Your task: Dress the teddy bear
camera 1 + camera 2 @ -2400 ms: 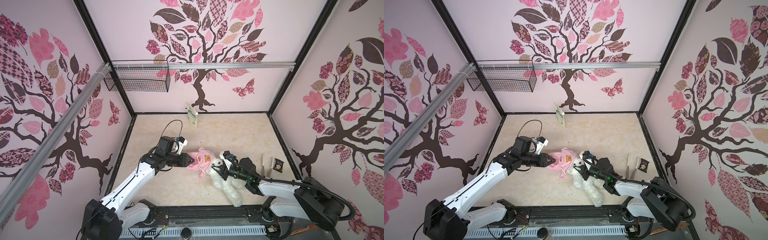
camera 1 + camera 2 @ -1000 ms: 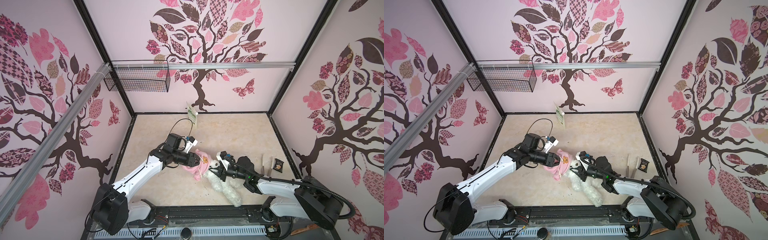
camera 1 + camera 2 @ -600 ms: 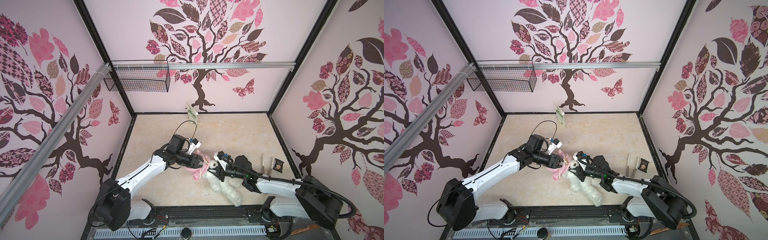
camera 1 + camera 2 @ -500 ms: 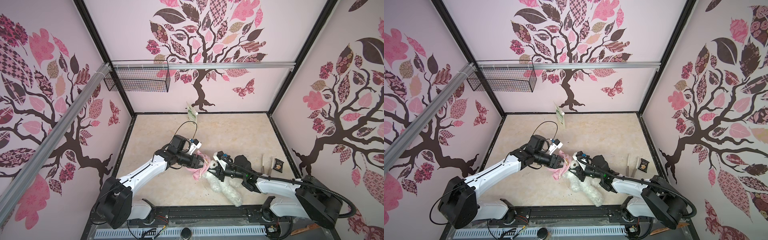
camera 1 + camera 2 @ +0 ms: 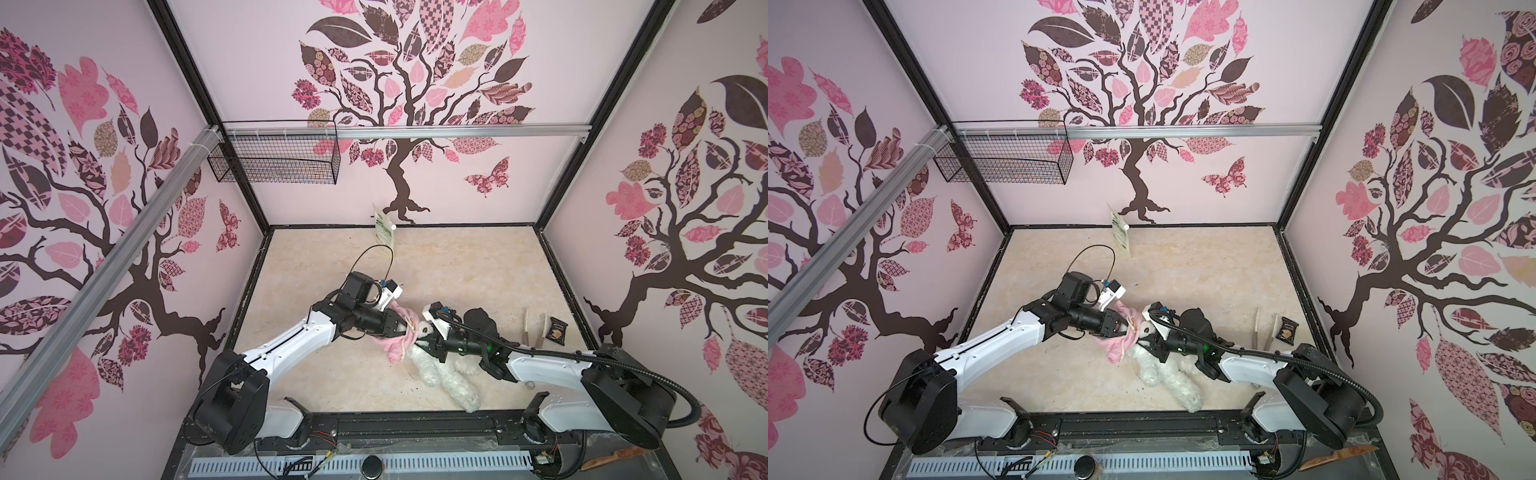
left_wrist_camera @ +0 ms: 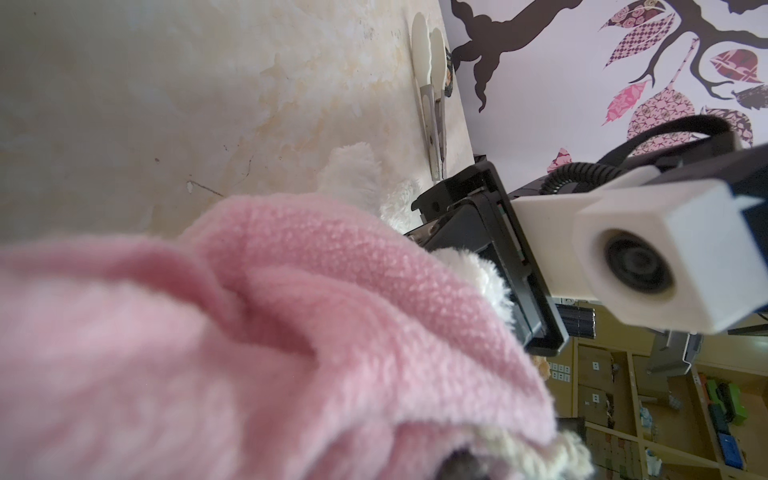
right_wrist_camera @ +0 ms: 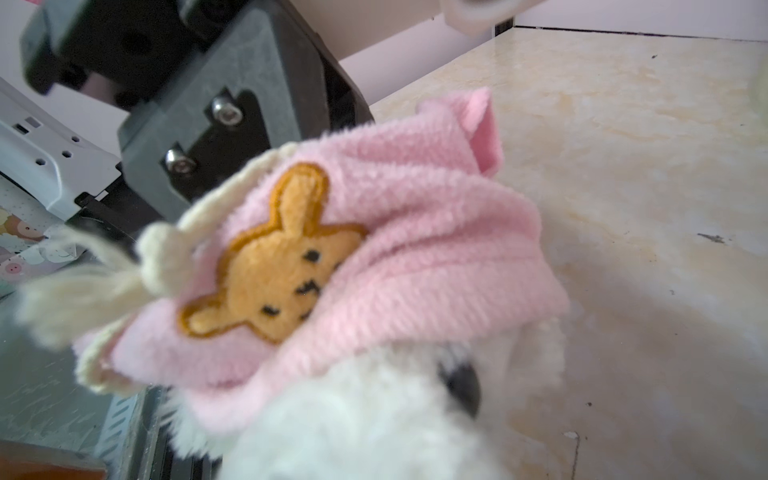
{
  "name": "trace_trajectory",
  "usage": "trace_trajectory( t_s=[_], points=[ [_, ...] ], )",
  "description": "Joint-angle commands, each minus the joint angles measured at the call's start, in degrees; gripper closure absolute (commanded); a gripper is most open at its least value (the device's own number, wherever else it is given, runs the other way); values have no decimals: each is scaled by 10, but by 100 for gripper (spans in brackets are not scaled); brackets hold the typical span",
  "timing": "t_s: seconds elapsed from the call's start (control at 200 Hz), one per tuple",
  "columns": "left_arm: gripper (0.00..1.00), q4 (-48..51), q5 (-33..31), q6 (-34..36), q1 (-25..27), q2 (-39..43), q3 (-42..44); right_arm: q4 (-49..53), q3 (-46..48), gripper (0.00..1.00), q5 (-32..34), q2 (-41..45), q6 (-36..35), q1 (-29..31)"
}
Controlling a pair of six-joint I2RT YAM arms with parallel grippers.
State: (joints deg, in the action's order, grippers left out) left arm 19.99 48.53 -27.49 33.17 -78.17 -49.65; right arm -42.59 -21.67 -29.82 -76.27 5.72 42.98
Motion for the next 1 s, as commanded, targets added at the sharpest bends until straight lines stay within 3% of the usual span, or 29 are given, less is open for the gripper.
trace_trajectory(
  t_s=[0.0, 0.19, 0.305, 0.5, 0.61, 0.73, 0.855, 0.995],
  points=[
    [88, -36, 110, 10, 30, 17, 11, -59, -9, 70, 4, 3, -24, 14],
    [97, -22, 83, 24, 4, 47, 9, 18, 16, 56, 93, 51, -30, 10],
    [100, -37, 69, 5, -35, 69, 17, 110, 12, 41, 161, 98, 1, -7],
    [100, -99, 26, -39, -54, 91, 46, 285, -21, 26, 151, 217, 58, -44],
    [100, -168, 15, -77, -55, 100, 72, 320, -35, 29, 76, 277, 92, -42],
    [100, -196, 17, -85, -54, 101, 82, 274, -32, 42, 38, 306, 158, -16],
    [100, -220, 8, -94, -53, 105, 102, 228, -57, 56, 58, 262, 212, 42],
    [100, -225, 4, -96, -53, 108, 104, 104, -52, 66, 34, 180, 321, 46]
  ],
)
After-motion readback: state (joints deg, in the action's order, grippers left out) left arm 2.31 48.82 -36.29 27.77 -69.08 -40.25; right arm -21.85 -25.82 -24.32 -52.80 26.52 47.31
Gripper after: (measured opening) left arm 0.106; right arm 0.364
